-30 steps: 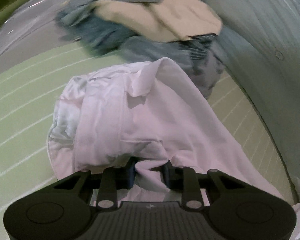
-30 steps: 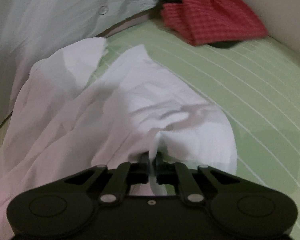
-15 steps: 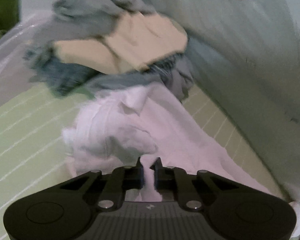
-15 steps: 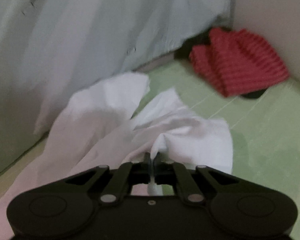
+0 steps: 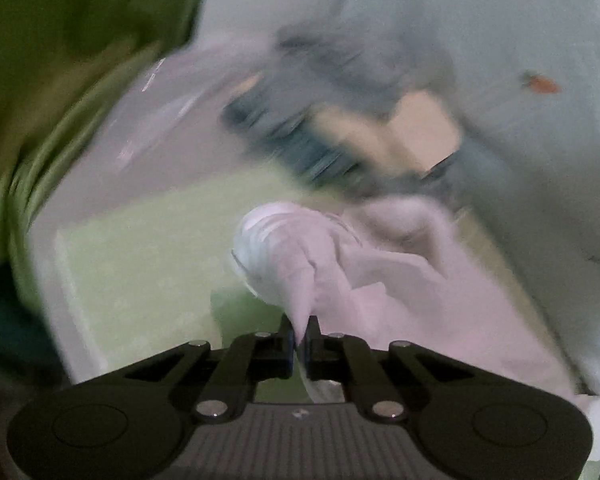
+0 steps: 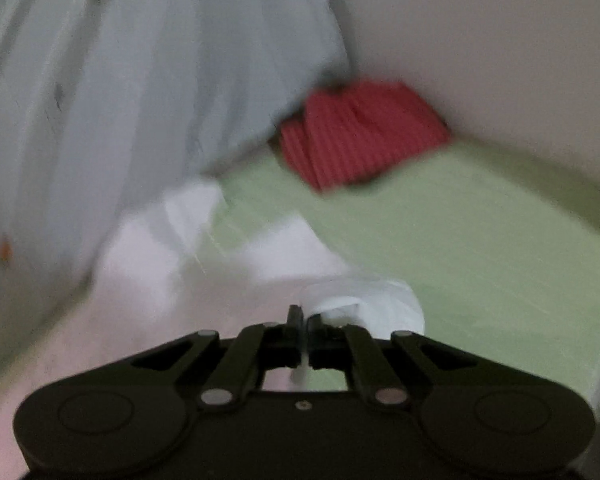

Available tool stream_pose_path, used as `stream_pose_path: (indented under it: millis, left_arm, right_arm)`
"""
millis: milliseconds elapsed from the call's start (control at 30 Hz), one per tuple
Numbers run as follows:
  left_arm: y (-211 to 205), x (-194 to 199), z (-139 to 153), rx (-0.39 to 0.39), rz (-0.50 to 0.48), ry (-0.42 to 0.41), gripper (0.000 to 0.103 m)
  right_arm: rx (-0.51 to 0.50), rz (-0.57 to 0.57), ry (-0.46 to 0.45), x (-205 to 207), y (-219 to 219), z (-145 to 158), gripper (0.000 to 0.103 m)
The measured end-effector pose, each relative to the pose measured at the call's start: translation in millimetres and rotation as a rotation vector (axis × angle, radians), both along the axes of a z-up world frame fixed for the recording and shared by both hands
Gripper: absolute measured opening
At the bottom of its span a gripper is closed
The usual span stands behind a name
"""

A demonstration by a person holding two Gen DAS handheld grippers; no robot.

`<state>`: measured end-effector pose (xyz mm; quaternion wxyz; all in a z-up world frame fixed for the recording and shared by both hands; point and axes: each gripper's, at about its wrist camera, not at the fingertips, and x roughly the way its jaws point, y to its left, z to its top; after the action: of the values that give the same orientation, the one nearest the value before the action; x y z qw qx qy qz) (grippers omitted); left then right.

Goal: Fold clothes
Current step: 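Grasp the shirt with the left gripper while the right gripper holds its corner, then open both grippers and release the white shirt onto the sheet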

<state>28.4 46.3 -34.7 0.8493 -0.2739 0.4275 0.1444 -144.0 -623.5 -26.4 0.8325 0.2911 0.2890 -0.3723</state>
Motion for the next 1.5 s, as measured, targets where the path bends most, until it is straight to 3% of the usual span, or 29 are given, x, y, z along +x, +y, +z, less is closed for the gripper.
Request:
stream_pose_path:
  millis: [67, 133, 267, 367, 400, 467, 533, 567, 633, 733, 900, 967, 1000, 1033, 1067, 1200, 1267, 1400, 1467, 1500]
  left_arm:
    - [4.1, -10.6, -16.6, -0.022, 0.017, 0.042, 0.006]
    - [4.5, -18.0, -20.0, 0.004, 0.005, 0.047, 0.006]
    - [18.9, -18.1, -11.6, 0.023, 0.016, 0.007, 0.006]
    - [17.8, -11.5, -14.6, 0.065, 0.019, 0.038, 0.006]
    - [9.6, -11.0, -15.6, 0.104, 0.005, 0.061, 0.012]
    - [-5.7, -12.4, -16.6, 0.165, -0.015, 0.086, 0.016]
    - [-18.6, -18.7, -15.1, 0.164, -0.028, 0.072, 0.038]
    - [-24.4, -22.2, -14.3, 0.154, -0.029, 0.06, 0.043]
    - [-36.8, -28.5, -12.0, 0.141, -0.018, 0.035, 0.054]
    - [-55.9, -34.6, -8.7, 0.135, -0.03, 0.017, 0.055]
    - [-91.3, -48.2, -3.4, 0.128, -0.054, 0.002, 0.061]
    - [-104.7, -53.5, -3.1, 0.128, -0.066, 0.005, 0.061]
    - [-111.4, -55.7, -3.4, 0.128, -0.073, 0.009, 0.061]
    - [-118.0, -57.9, -3.6, 0.13, -0.081, 0.012, 0.061]
    - [-123.7, -59.8, -3.3, 0.135, -0.087, 0.014, 0.061]
    - [-146.0, -69.5, 0.1, 0.162, -0.111, 0.003, 0.062]
    - [-152.4, -73.6, -0.9, 0.174, -0.123, 0.004, 0.065]
    - [-158.9, -77.6, -7.9, 0.191, -0.151, 0.043, 0.068]
    - [-157.9, -79.5, -7.5, 0.206, -0.156, 0.051, 0.069]
    - [-155.6, -80.5, -6.6, 0.214, -0.157, 0.047, 0.072]
  right_arm:
    - [0.054, -0.013, 0.021, -9.8, 4.2, -13.8, 0.003]
    - [0.087, -0.02, 0.038, -18.2, 8.0, -21.1, 0.003]
    - [0.033, 0.025, 0.03, -28.2, 14.8, -3.2, 0.003]
    - [0.019, 0.069, 0.046, -32.8, 15.4, 0.9, 0.003]
    - [0.032, 0.084, 0.059, -33.2, 13.6, -2.3, 0.004]
    - [0.085, 0.06, 0.071, -38.1, 9.3, -14.4, 0.014]
    - [0.154, 0.019, 0.049, -48.0, 3.5, -24.1, 0.038]
    - [0.192, -0.006, 0.03, -53.9, -0.4, -29.3, 0.043]
    - [0.267, -0.048, -0.021, -66.8, -10.0, -40.9, 0.047]
    - [0.356, -0.116, -0.07, -81.6, -28.2, -56.4, 0.052]
    - [0.369, -0.154, -0.105, -82.5, -57.8, -65.5, 0.062]
    - [0.357, -0.127, -0.113, -76.7, -66.1, -65.1, 0.059]
    - [0.347, -0.101, -0.119, -73.4, -68.4, -63.7, 0.041]
    - [0.337, -0.075, -0.125, -70.0, -70.6, -62.2, 0.006]
    - [0.303, -0.042, -0.114, -65.0, -70.7, -54.7, 0.004]
    - [-0.045, 0.073, -0.049, -60.3, -46.2, 7.8, 0.004]
    - [-0.128, 0.07, 0.009, -64.8, -42.2, 18.0, 0.004]
    - [0.005, -0.003, 0.229, -67.9, -74.5, -34.0, 0.008]
    - [0.035, -0.047, 0.277, -73.7, -76.7, -45.0, 0.016]
    - [0.013, -0.046, 0.275, -75.5, -71.6, -42.2, 0.031]
